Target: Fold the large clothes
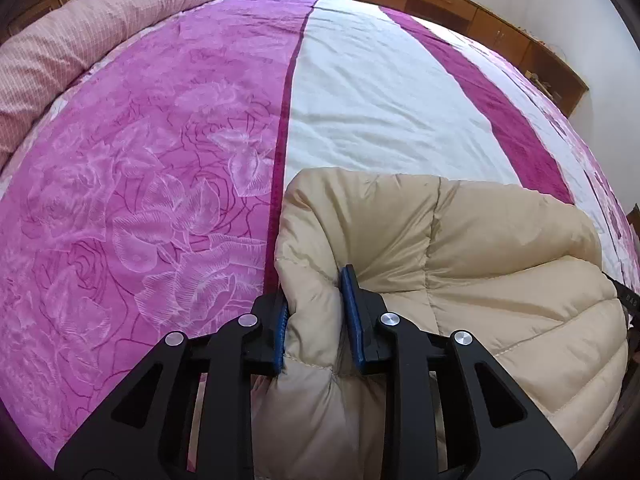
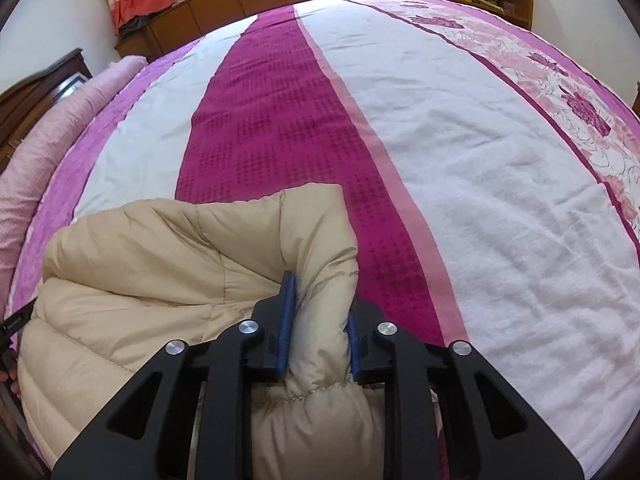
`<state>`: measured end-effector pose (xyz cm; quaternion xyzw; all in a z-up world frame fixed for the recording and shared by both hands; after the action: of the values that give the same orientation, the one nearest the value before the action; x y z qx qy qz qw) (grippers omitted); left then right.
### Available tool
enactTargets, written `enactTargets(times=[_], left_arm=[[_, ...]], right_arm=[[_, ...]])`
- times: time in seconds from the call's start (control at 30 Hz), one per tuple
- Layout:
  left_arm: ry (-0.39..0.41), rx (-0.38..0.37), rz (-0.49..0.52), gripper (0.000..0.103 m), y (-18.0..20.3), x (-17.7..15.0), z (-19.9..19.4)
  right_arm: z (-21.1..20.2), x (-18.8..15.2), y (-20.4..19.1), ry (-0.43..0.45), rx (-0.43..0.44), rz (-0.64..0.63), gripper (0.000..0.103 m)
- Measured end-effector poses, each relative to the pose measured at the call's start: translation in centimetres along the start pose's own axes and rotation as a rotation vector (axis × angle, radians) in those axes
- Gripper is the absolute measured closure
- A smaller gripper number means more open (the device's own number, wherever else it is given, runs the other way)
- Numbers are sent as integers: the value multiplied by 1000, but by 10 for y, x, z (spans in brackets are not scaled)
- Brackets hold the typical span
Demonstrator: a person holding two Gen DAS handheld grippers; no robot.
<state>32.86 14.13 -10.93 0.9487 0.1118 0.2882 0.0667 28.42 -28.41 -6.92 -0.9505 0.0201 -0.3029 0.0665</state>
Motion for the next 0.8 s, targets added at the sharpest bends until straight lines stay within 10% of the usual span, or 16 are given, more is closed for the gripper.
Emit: enactTargets(times=[0.3,0.8], left_arm=[[47,-7,19,40,-9,-4,-55],[48,6,-11,31,-28,-85,-112]], right_arm=[[-74,-8,15,105,107,149,45],[-113,-89,12,23,162,177,19]])
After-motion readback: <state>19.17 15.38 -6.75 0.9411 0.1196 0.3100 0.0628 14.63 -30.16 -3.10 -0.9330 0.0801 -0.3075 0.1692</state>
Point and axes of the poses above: each gripper's, at about its wrist camera, not at the fingertips, and z roughly the way its jaws point, y to its right, x to its top, the point moved 6 cm from there along z, roughly the way its jaws point, and after that the axes turned 8 degrees about -z, right-handed, at the moved point
